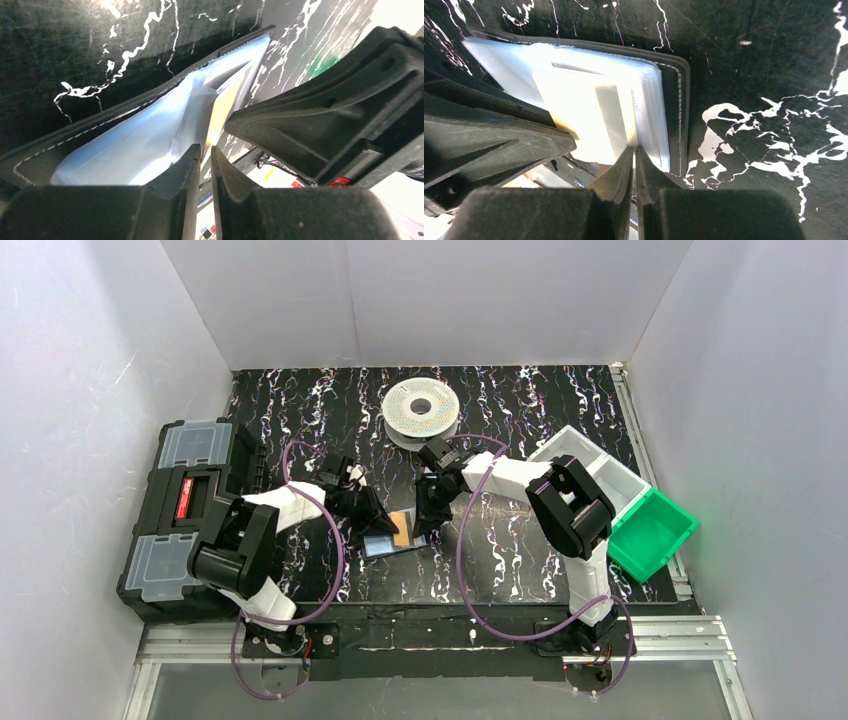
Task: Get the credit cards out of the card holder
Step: Remove the credit card from the card holder.
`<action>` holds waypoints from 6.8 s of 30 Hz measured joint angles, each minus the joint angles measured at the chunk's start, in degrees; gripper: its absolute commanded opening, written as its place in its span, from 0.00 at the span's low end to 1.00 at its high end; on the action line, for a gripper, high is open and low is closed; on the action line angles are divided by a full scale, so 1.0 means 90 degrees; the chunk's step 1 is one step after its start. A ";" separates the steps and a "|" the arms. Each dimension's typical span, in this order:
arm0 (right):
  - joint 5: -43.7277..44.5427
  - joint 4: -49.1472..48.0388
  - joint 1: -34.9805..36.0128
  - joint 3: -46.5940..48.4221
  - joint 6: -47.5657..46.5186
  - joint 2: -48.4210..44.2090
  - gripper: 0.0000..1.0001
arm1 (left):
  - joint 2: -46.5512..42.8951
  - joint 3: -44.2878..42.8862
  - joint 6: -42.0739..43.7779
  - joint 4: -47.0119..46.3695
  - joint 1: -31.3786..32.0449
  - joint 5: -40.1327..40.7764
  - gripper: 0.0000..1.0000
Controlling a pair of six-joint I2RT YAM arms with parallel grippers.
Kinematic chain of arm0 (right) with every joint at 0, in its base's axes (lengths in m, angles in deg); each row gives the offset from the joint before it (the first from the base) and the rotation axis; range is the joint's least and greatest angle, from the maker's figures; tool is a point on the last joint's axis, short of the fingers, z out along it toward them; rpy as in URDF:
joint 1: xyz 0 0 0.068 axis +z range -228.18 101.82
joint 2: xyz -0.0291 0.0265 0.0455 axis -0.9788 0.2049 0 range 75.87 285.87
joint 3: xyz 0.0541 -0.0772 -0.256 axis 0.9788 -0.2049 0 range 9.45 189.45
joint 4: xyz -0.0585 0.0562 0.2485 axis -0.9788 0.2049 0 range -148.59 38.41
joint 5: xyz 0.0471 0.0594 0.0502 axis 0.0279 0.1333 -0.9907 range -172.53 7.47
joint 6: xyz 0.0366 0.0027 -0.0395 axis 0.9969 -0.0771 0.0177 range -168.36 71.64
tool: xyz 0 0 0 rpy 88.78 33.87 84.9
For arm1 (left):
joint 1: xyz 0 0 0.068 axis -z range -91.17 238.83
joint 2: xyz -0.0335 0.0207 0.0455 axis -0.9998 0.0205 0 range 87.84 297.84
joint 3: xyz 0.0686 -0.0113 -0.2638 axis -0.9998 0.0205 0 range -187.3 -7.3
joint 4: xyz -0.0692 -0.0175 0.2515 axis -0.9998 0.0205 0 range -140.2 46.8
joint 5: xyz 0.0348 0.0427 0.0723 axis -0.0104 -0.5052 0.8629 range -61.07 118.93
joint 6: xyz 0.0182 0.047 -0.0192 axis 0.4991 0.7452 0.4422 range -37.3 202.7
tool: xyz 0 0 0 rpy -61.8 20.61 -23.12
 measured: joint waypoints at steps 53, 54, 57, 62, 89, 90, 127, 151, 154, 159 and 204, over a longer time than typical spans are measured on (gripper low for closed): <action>-0.0403 -0.0097 -0.0032 -0.0007 0.0330 0.0158 0.08 | -0.0165 -0.0260 0.0760 0.0984 -0.0311 0.0500 0.14; -0.0406 -0.0100 -0.0036 -0.0010 0.0333 0.0158 0.08 | -0.0165 -0.0253 0.0731 0.0928 -0.0311 0.0454 0.14; -0.0410 -0.0104 -0.0036 -0.0010 0.0333 0.0158 0.10 | -0.0158 -0.0214 0.0639 0.0772 -0.0316 0.0338 0.13; -0.0432 -0.0119 -0.0036 -0.0019 0.0333 0.0158 0.13 | -0.0155 -0.0151 0.0525 0.0612 -0.0342 0.0250 0.08; -0.0478 -0.0160 -0.0078 -0.0034 0.0369 0.0160 0.14 | -0.0058 -0.0525 0.0962 0.1511 -0.0410 0.0957 0.00; -0.0476 -0.0160 -0.0078 -0.0034 0.0372 0.0160 0.14 | -0.0058 -0.0546 0.0991 0.1564 -0.0418 0.1008 0.00; -0.0607 -0.0199 -0.0168 0.0068 0.0257 0.0165 0.35 | 0.0170 -0.0719 0.1326 0.1746 -0.0559 0.0821 0.23; -0.0364 -0.1226 -0.0267 -0.0646 0.0590 -0.0401 0.50 | 0.0236 -0.0665 0.1205 0.1637 -0.0561 0.0792 0.22; -0.0432 -0.1265 -0.0260 -0.0644 0.0600 -0.0398 0.44 | 0.0236 -0.0665 0.1205 0.1639 -0.0561 0.0789 0.22; -0.0461 -0.1222 -0.0202 -0.0418 0.0583 -0.0185 0.35 | 0.0240 -0.0665 0.1202 0.1634 -0.0561 0.0767 0.22; -0.0391 -0.0690 -0.0192 -0.0095 0.0379 -0.0369 0.74 | -0.1503 -0.1535 0.1491 0.3237 -0.0690 0.1576 0.00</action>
